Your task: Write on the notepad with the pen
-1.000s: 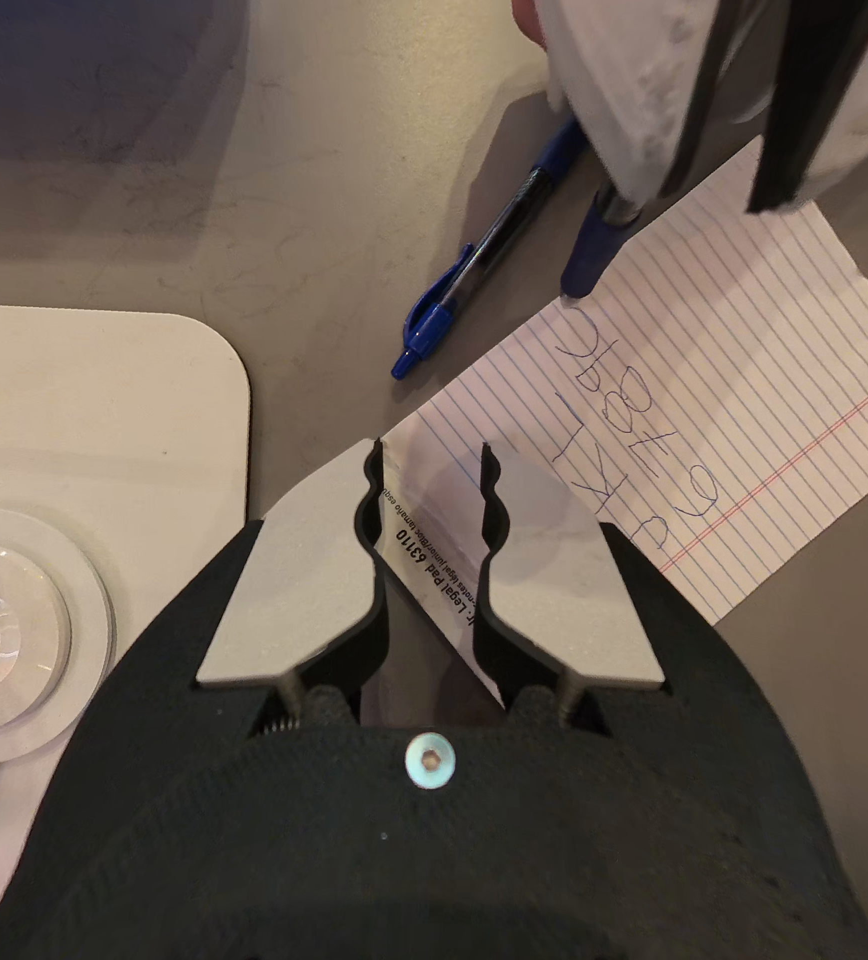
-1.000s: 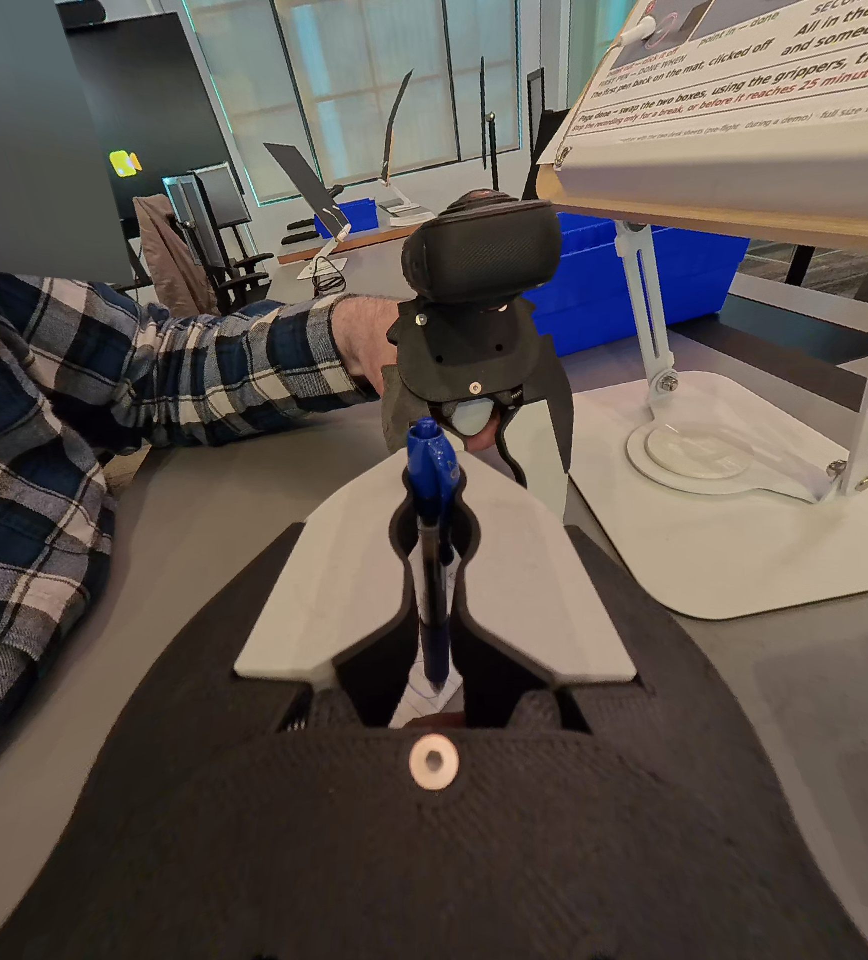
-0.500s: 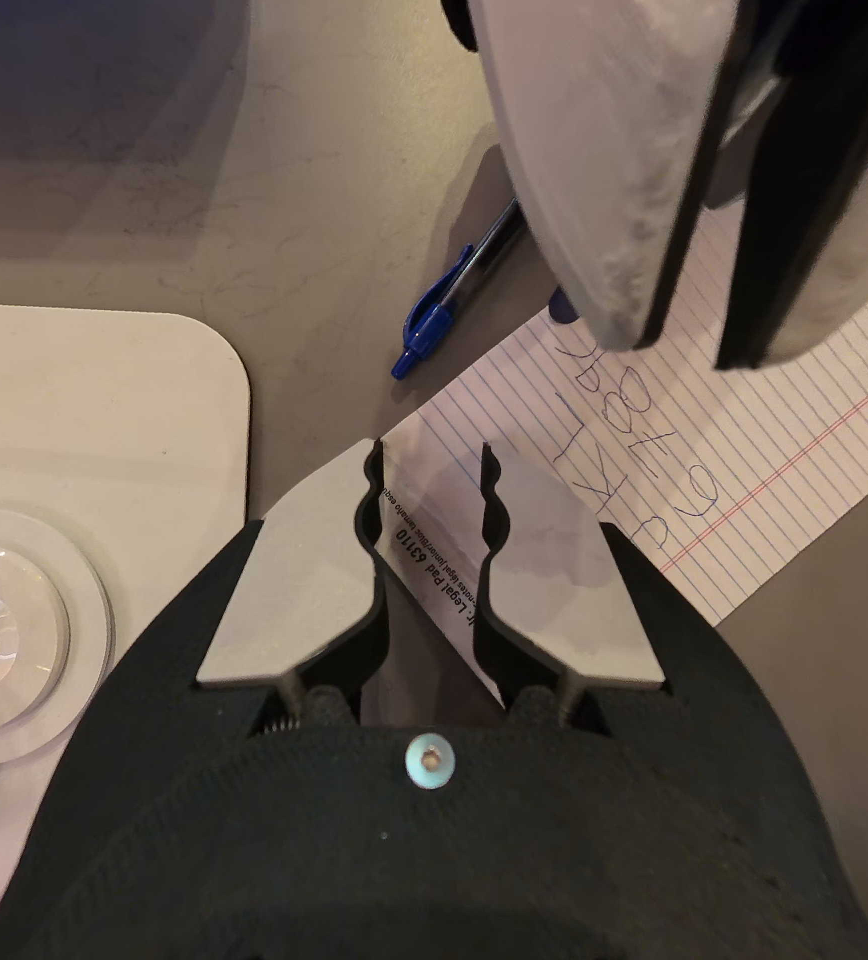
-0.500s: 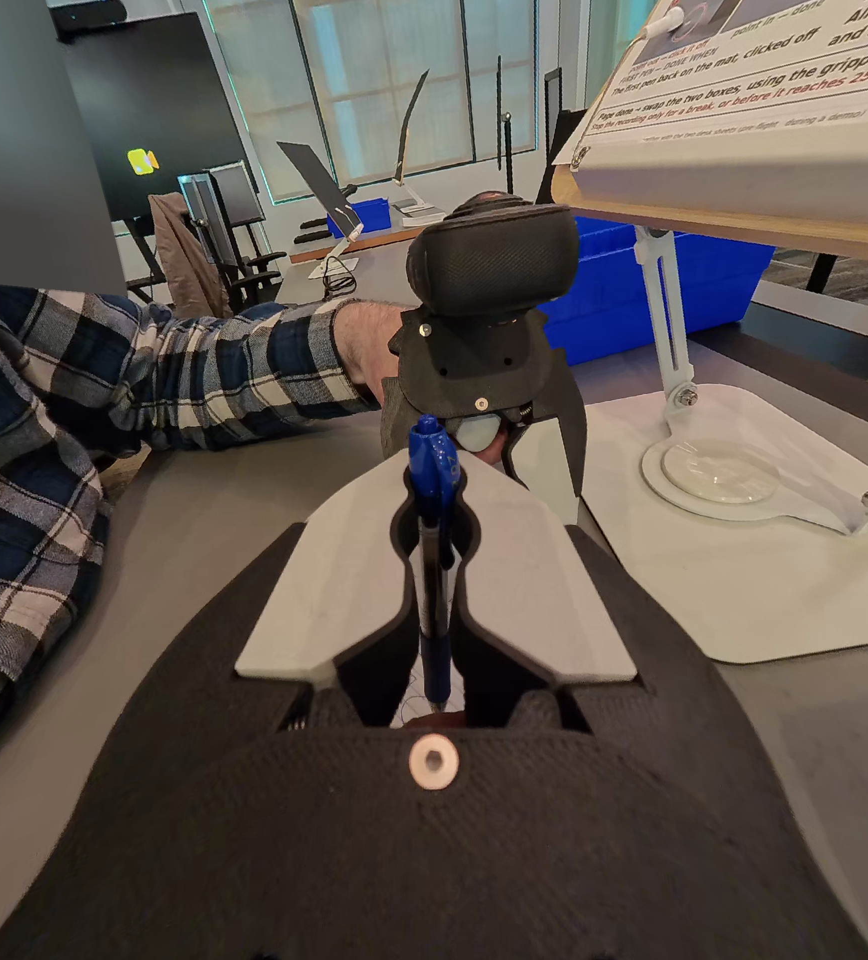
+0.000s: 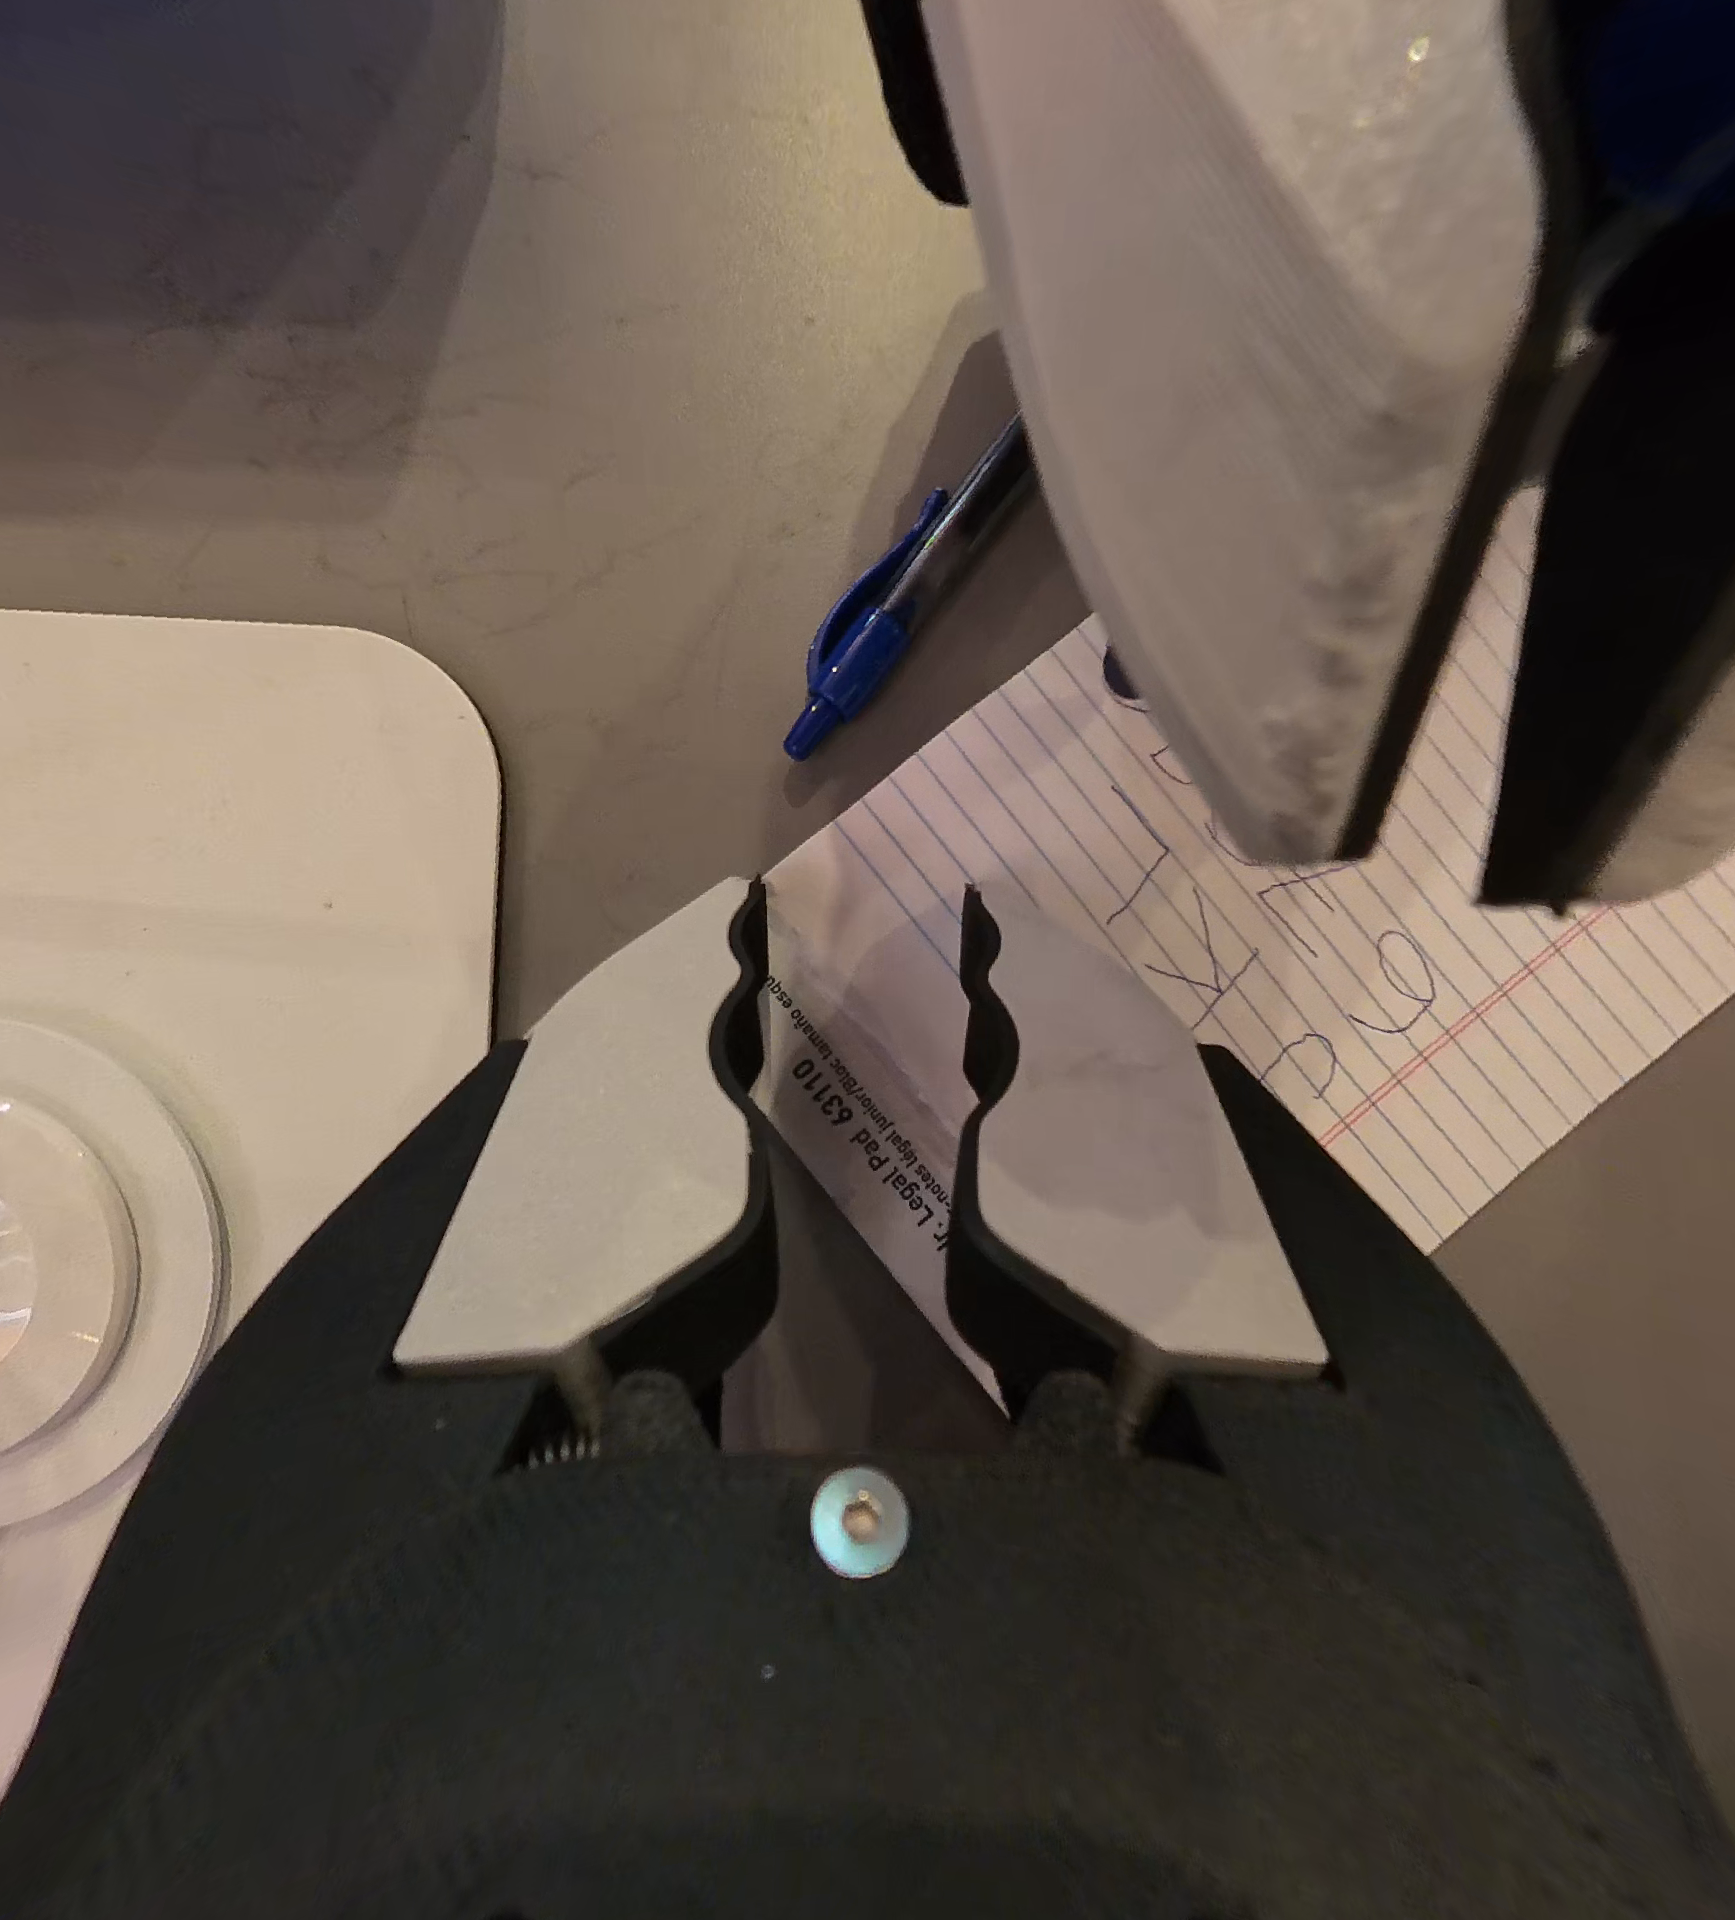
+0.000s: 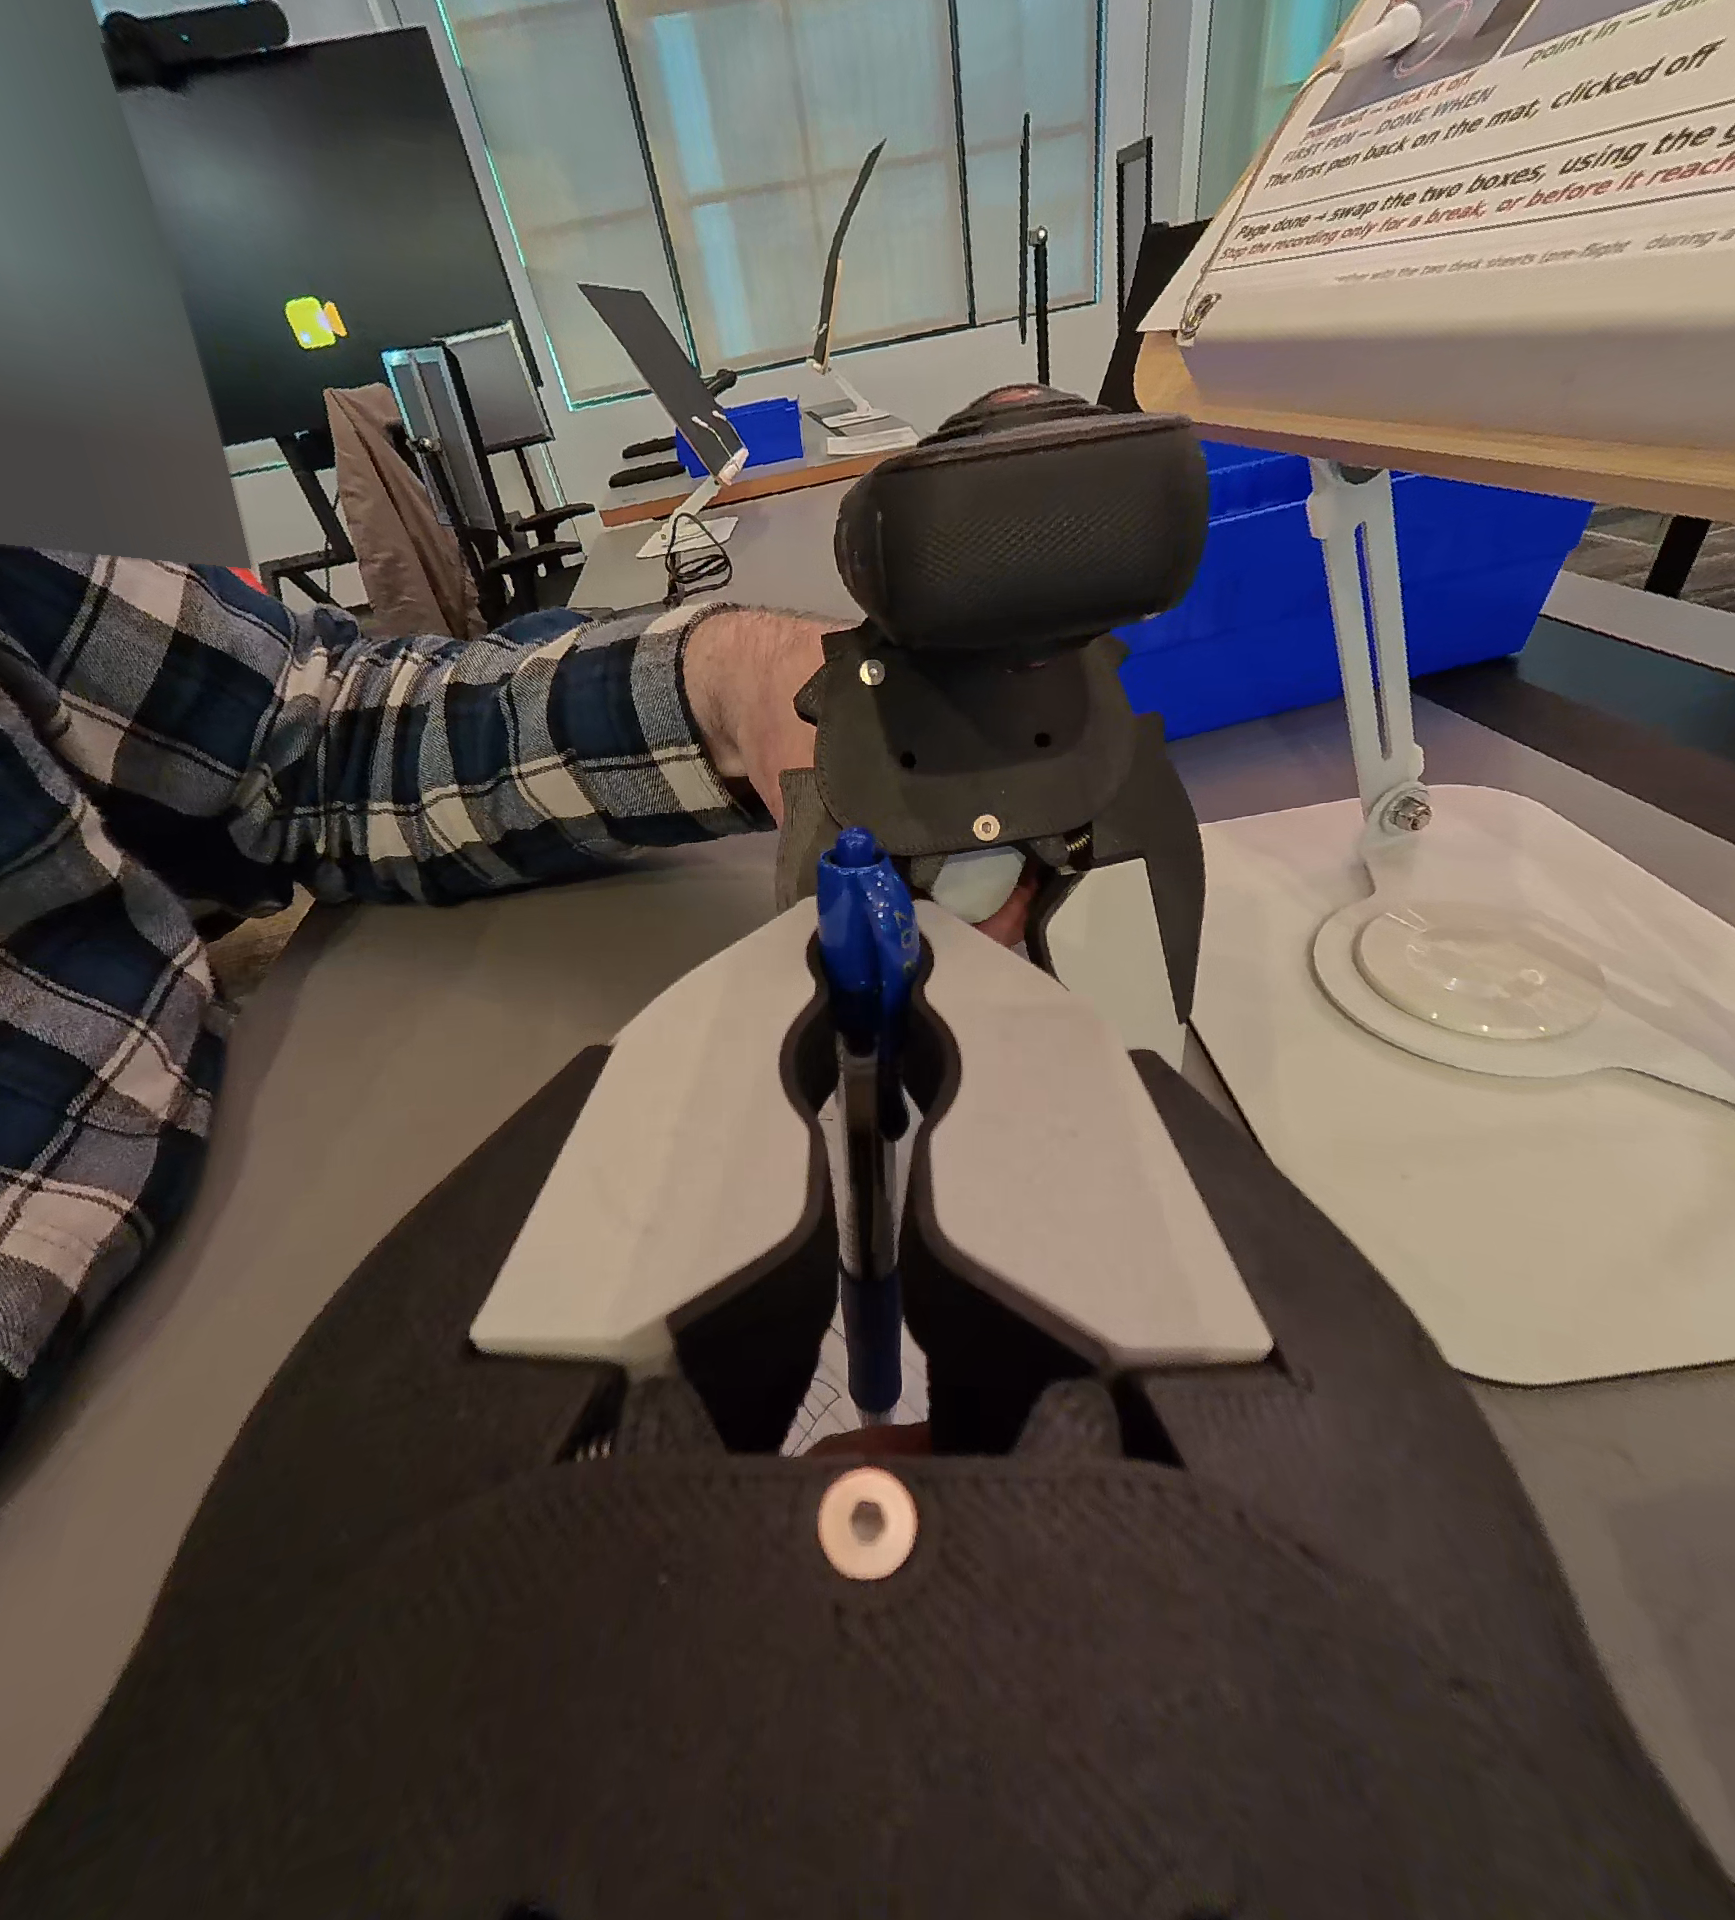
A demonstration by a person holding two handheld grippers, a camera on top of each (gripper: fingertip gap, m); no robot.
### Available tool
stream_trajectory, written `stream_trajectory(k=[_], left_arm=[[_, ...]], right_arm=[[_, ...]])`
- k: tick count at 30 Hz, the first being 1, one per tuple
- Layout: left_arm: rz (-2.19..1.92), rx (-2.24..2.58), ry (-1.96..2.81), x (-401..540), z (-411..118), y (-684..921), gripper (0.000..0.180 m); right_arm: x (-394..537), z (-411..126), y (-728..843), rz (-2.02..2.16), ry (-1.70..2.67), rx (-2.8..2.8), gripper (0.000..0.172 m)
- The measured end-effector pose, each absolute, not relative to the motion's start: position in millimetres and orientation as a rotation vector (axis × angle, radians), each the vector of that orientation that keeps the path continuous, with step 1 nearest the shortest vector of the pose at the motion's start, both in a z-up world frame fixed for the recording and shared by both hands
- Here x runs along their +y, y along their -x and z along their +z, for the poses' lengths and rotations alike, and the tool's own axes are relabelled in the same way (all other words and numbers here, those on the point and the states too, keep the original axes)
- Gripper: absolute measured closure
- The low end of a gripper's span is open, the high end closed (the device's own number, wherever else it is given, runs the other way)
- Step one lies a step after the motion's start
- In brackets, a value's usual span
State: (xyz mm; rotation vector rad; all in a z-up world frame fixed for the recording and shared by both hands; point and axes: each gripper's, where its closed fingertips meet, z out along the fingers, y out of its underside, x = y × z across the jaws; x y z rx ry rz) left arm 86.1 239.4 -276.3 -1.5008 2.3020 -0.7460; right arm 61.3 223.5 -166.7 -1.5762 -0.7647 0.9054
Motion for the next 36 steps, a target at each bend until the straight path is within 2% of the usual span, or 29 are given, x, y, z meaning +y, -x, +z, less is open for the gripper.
stream_trajectory(k=[6,19,27,28,36], left_arm=[[-0.759,2.299,1.505,239.2,-276.0,-86.1,0.144],[-0.686,2.239,1.577,272.5,-264.1,-67.8,0.134],[-0.533,2.283,1.609,266.6,-276.2,-40.6,0.135],[-0.542,2.285,1.601,262.4,-276.4,-40.4,0.139],[-0.552,2.379,1.459,240.8,-276.7,-41.7,0.139]], right_arm=[[223.5,-159.0,-65.8,0.905,1.554,-0.743,0.164],[183.4,-92.6,-123.8,0.739,1.451,-0.586,0.164],[152.1,-84.6,-133.4,0.712,1.419,-0.515,0.164],[150.4,-84.1,-132.7,0.713,1.416,-0.511,0.164],[144.2,-83.8,-122.6,0.774,1.39,-0.48,0.164]])
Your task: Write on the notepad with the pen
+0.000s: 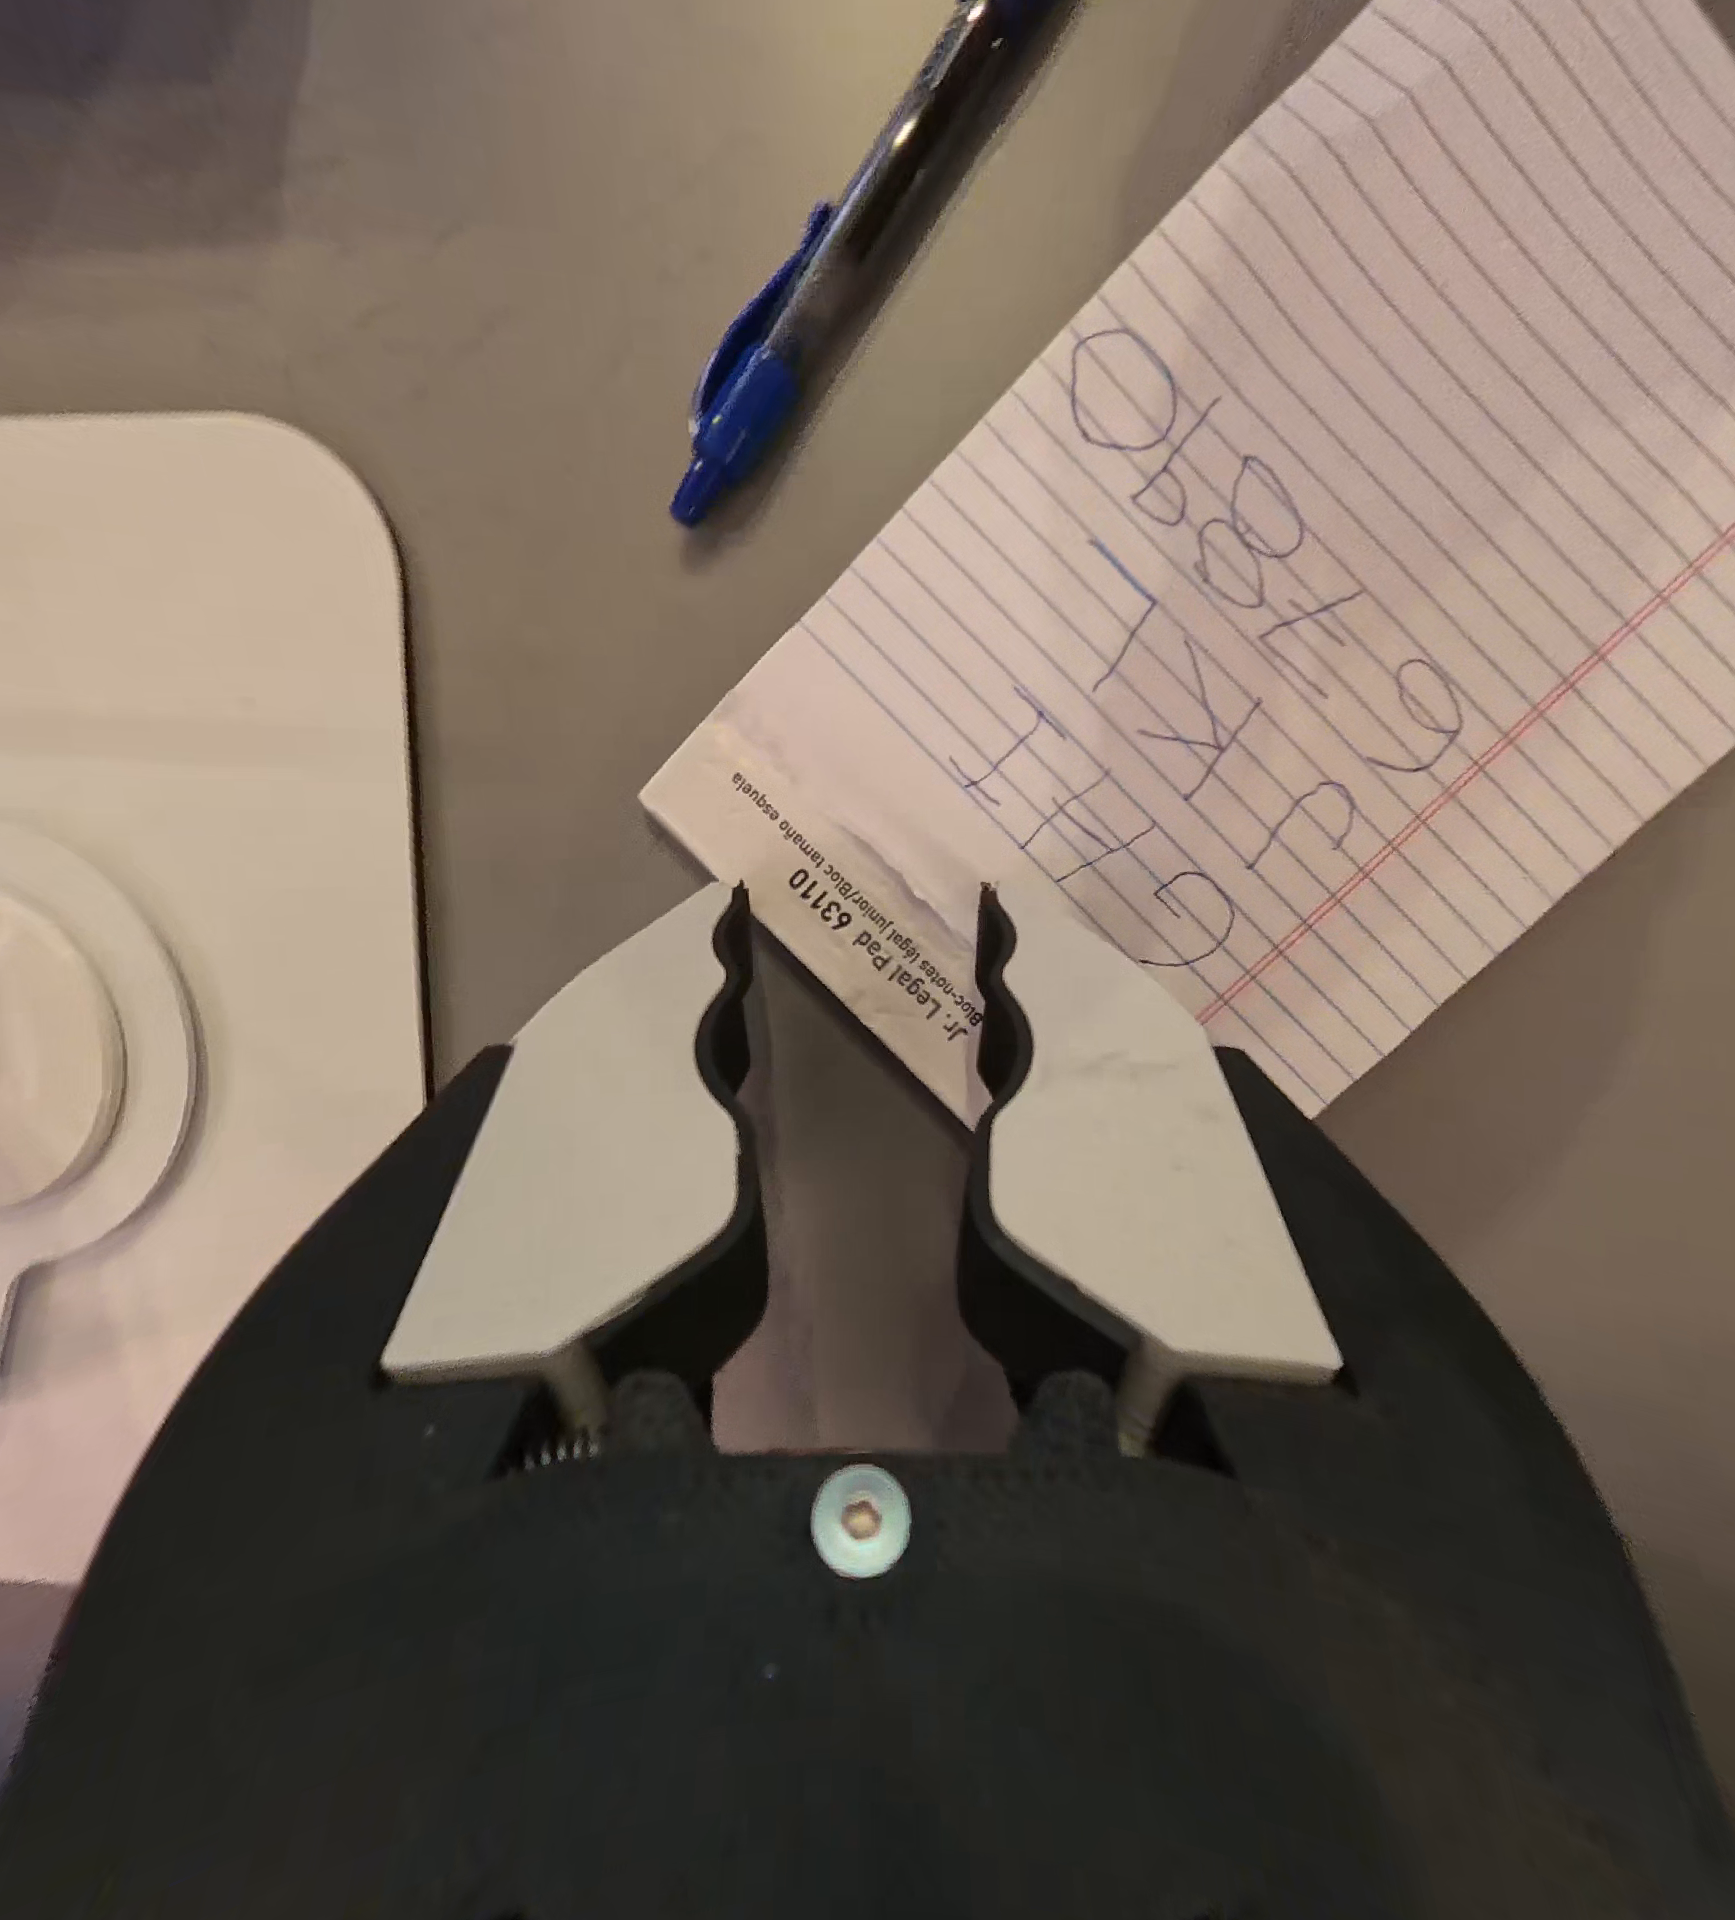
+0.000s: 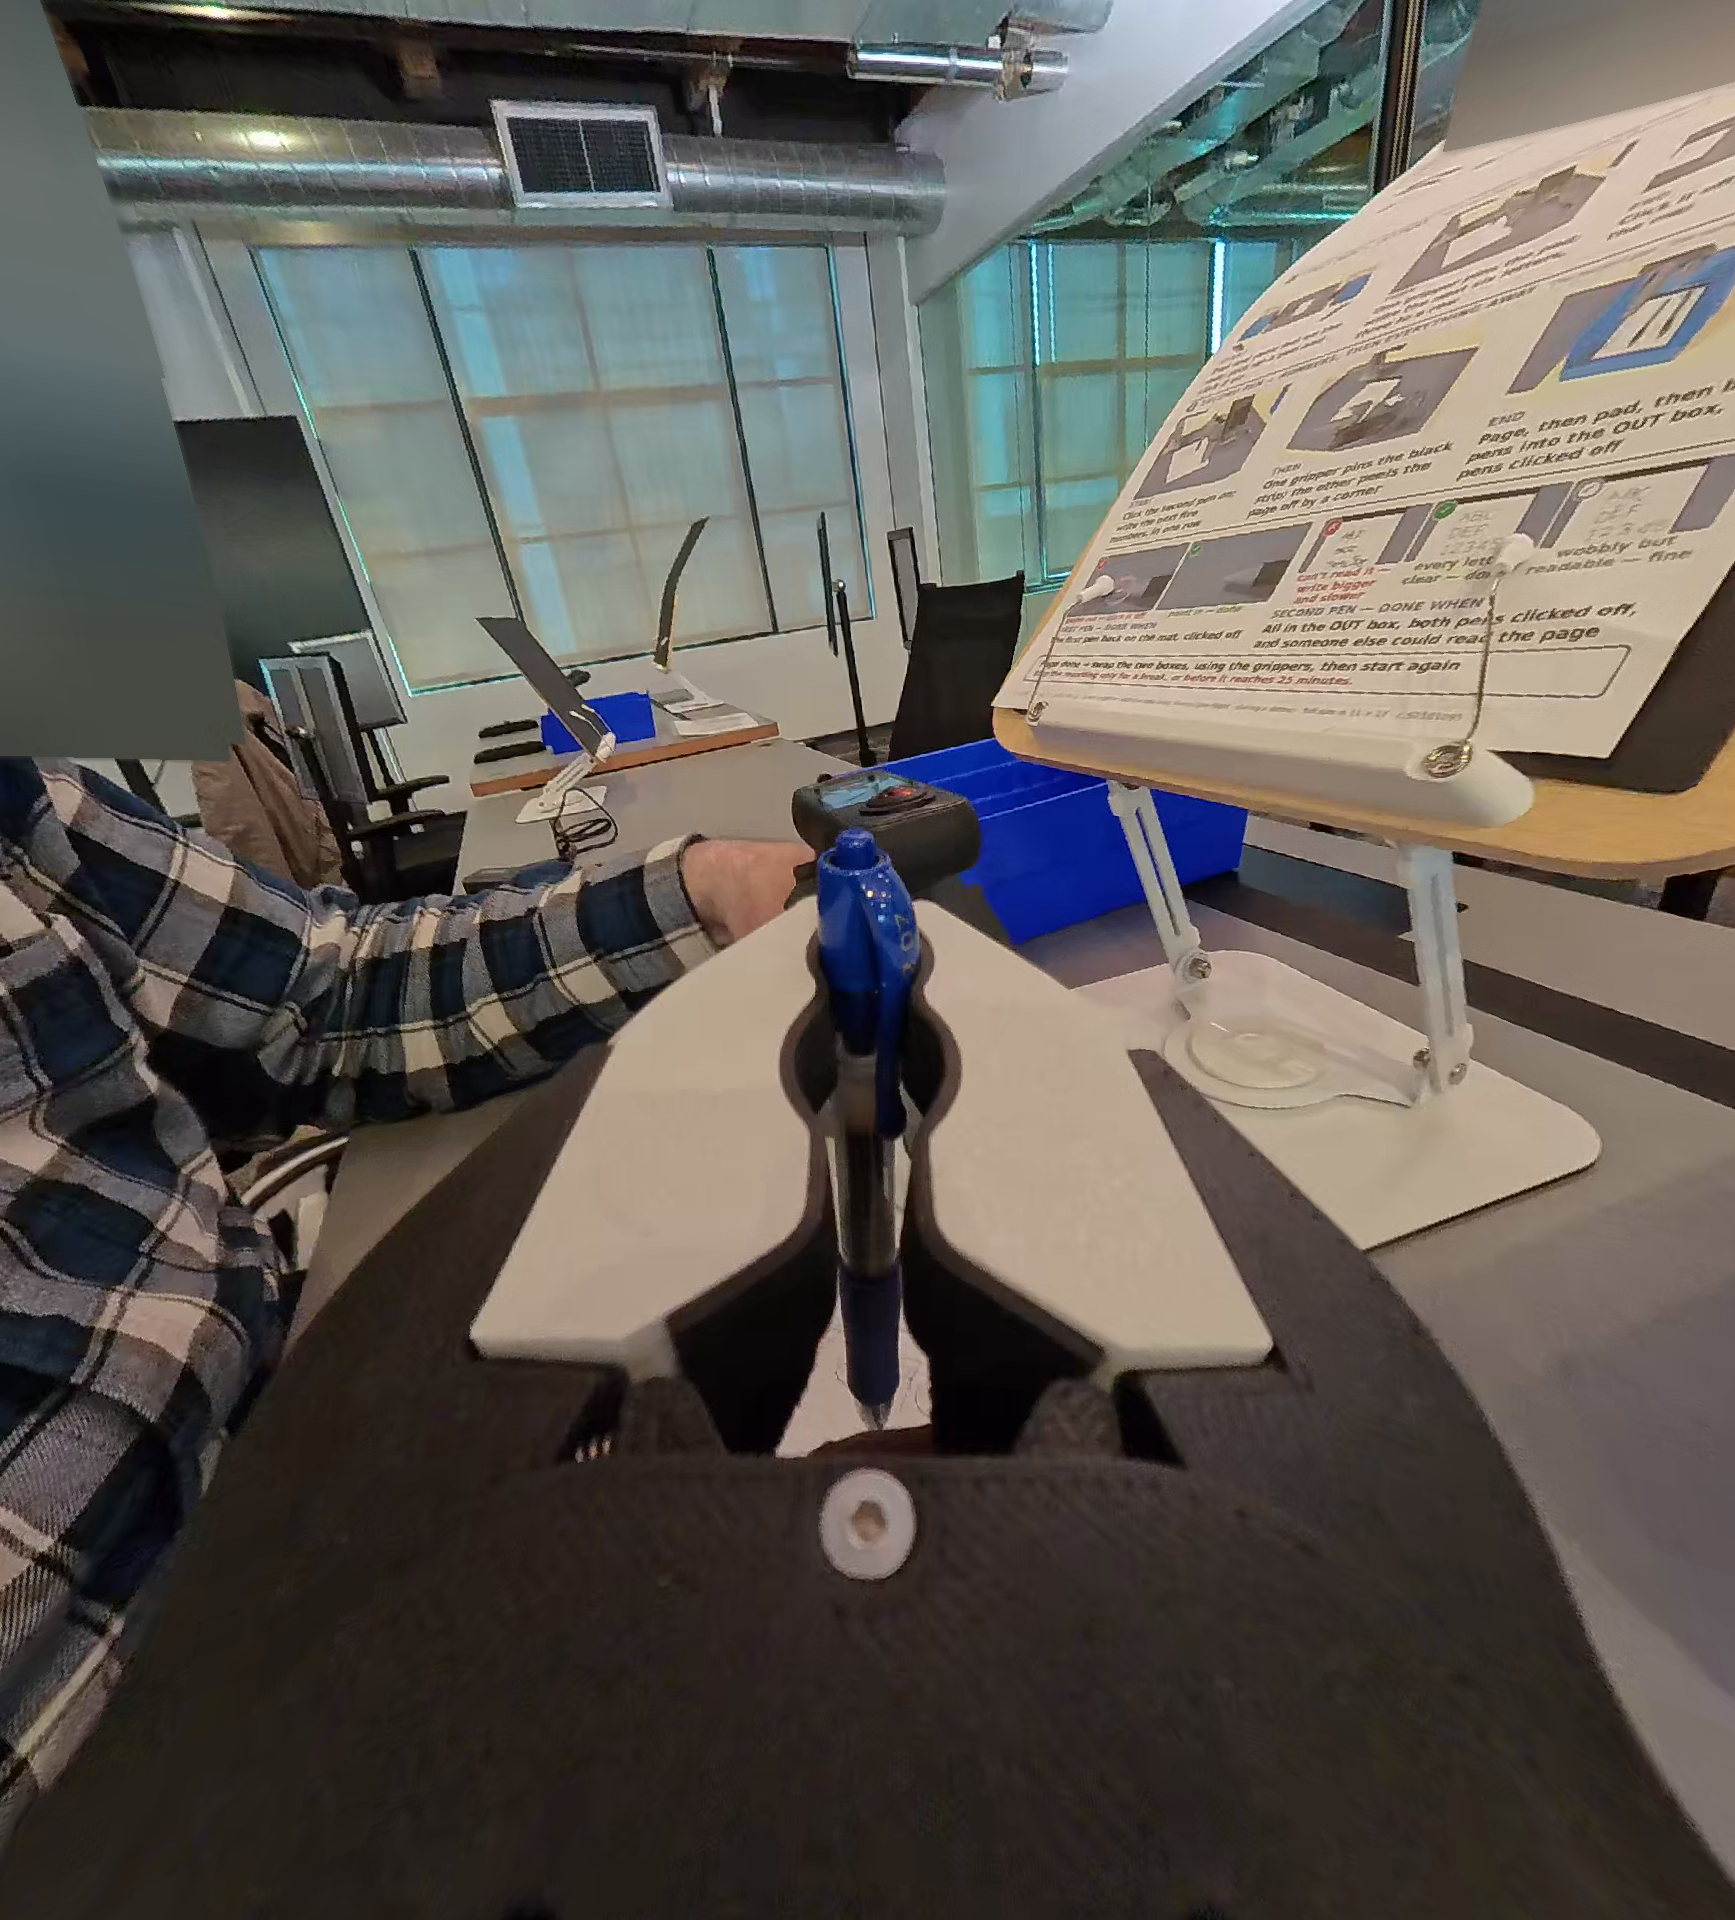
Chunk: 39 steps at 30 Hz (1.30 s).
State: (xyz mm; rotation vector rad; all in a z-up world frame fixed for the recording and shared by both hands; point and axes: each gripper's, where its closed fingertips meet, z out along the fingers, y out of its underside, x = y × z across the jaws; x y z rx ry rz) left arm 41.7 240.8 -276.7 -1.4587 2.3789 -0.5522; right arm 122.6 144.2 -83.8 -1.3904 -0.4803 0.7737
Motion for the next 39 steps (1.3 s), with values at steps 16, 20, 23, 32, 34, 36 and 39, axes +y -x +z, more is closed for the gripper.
stream_trajectory(k=[16,20,23,32,34,36,39], left_arm=[[-1.235,2.108,1.154,148.9,-182.0,-96.2,0.113],[-1.38,2.005,1.192,138.6,-175.6,-109.7,0.127],[-1.451,2.009,1.197,128.1,-178.3,-112.4,0.142],[-1.682,1.946,1.223,120.4,-170.0,-111.3,0.169],[-1.772,1.922,1.248,122.0,-166.1,-109.0,0.169],[-1.866,1.884,1.267,125.2,-162.1,-107.0,0.169],[-1.958,1.892,1.269,124.6,-160.2,-102.3,0.169]], right_arm=[[164.6,-78.6,-107.5,0.911,1.356,-0.362,0.164],[166.7,-81.0,-103.6,0.914,1.359,-0.354,0.164],[168.2,-83.7,-100.3,0.907,1.366,-0.351,0.164],[171.2,-81.4,-100.5,0.851,1.384,-0.366,0.14],[171.7,-76.4,-105.2,0.707,1.429,-0.431,0.106],[169.4,-71.5,-107.5,0.411,1.462,-0.602,0.084],[164.8,-78.5,-97.4,0.083,1.532,-0.92,0.074]])
